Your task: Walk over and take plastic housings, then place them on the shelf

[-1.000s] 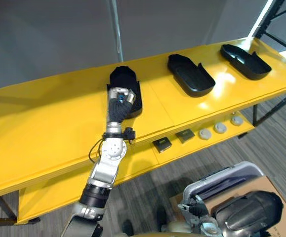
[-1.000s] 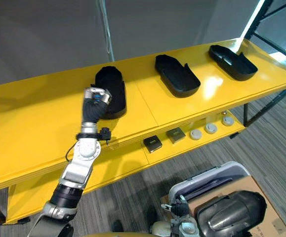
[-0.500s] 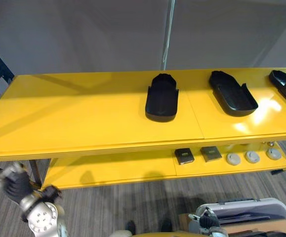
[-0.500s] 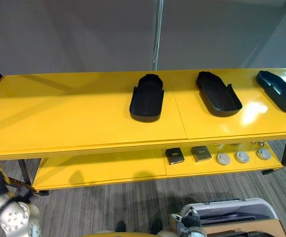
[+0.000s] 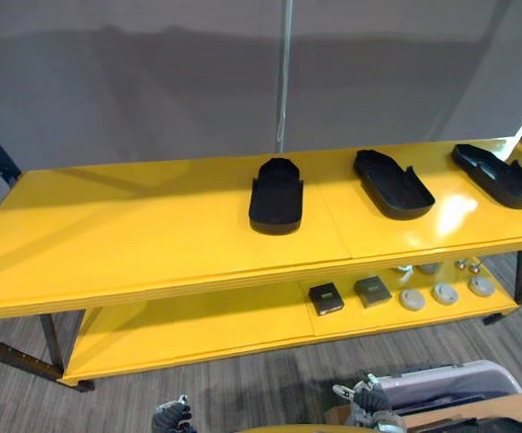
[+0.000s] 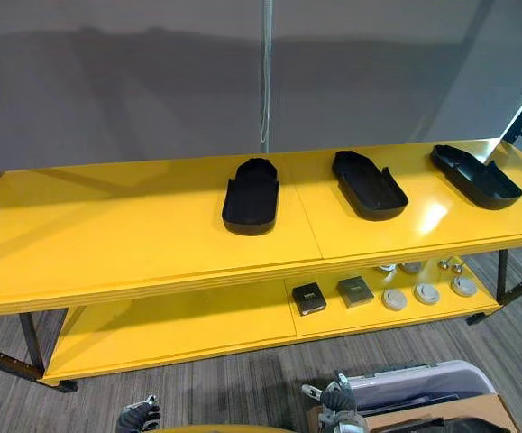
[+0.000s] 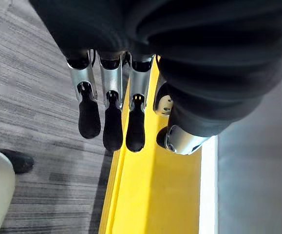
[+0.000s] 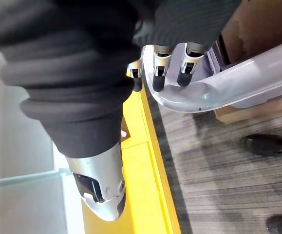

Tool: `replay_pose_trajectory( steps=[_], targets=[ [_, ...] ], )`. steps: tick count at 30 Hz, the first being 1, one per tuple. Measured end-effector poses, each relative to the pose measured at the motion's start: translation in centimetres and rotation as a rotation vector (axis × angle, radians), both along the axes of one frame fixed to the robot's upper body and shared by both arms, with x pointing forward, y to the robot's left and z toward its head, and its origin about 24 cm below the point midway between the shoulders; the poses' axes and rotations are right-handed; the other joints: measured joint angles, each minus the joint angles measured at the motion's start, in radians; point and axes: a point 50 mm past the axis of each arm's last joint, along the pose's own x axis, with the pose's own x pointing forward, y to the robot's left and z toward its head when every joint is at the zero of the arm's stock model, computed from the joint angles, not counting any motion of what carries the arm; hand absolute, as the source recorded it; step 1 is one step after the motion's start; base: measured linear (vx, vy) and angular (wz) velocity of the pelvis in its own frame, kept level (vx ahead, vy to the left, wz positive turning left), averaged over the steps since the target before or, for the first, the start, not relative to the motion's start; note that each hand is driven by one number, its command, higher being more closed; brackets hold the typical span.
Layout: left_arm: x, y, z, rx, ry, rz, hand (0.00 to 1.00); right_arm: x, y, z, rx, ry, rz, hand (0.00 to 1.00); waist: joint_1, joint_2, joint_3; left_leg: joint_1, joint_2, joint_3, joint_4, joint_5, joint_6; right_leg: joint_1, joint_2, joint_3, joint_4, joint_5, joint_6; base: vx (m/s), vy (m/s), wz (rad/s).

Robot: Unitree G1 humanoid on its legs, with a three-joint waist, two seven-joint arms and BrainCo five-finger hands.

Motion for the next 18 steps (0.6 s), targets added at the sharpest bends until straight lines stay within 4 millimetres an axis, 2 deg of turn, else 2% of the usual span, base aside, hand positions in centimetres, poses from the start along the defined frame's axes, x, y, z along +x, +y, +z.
replay_pose_trajectory(
  steps=[4, 9, 13, 15, 17, 18],
  targets=[
    [0.7, -0.7, -0.1, 0.021, 0.014, -0.112, 0.0, 0.2, -0.2, -0.1, -0.007, 0.005, 0.005, 0.0, -0.019, 0.001, 0.0, 0.004, 0.004, 0.011, 0.0, -0.005, -0.009, 0.0, 0.006, 0.014, -0.01, 0.005, 0.0, 0.04, -0.009, -0.1],
    [1.3, -0.8, 0.0, 0.055, 0.011, -0.199, 0.0, 0.5, -0.3, 0.0, -0.01, -0.001, 0.003, 0.0, -0.024, 0.002, 0.003, 0.018, 0.009, 0.037, 0.008, -0.012, -0.017, 0.002, 0.015, 0.043, -0.01, 0.015, -0.011, 0.09, 0.012, -0.19],
    [2.9, -0.9, 0.4, 0.07, -0.024, -0.228, 0.0, 1.1, -0.4, 0.2, -0.022, -0.016, -0.005, 0.0, -0.025, 0.01, 0.024, 0.016, 0.012, 0.04, 0.035, -0.03, -0.02, 0.01, 0.015, 0.045, -0.01, 0.013, -0.012, 0.02, 0.011, -0.02],
    [3.4, -1.0, 0.5, 0.077, -0.033, -0.248, 0.0, 1.6, -0.3, 0.3, -0.021, -0.028, 0.0, 0.0, -0.03, 0.01, 0.043, 0.013, 0.017, 0.048, 0.077, -0.055, -0.018, 0.02, 0.017, 0.055, -0.003, 0.008, -0.014, -0.02, 0.018, -0.12],
    [3.5, -1.3, 0.6, 0.074, -0.038, -0.258, 0.0, 2.2, -0.3, 0.6, -0.027, -0.048, 0.002, 0.0, -0.029, 0.018, 0.054, -0.016, 0.026, 0.05, 0.165, -0.106, -0.021, 0.002, 0.021, 0.08, 0.03, -0.01, -0.015, -0.06, 0.018, -0.23],
    [3.5, -1.4, 0.6, 0.072, -0.038, -0.257, 0.0, 2.3, -0.4, 0.7, -0.03, -0.054, 0.004, 0.0, -0.029, 0.011, 0.059, -0.03, 0.025, 0.045, 0.195, -0.118, -0.021, -0.008, 0.023, 0.091, 0.042, -0.014, -0.014, -0.06, 0.023, -0.49]
  ],
)
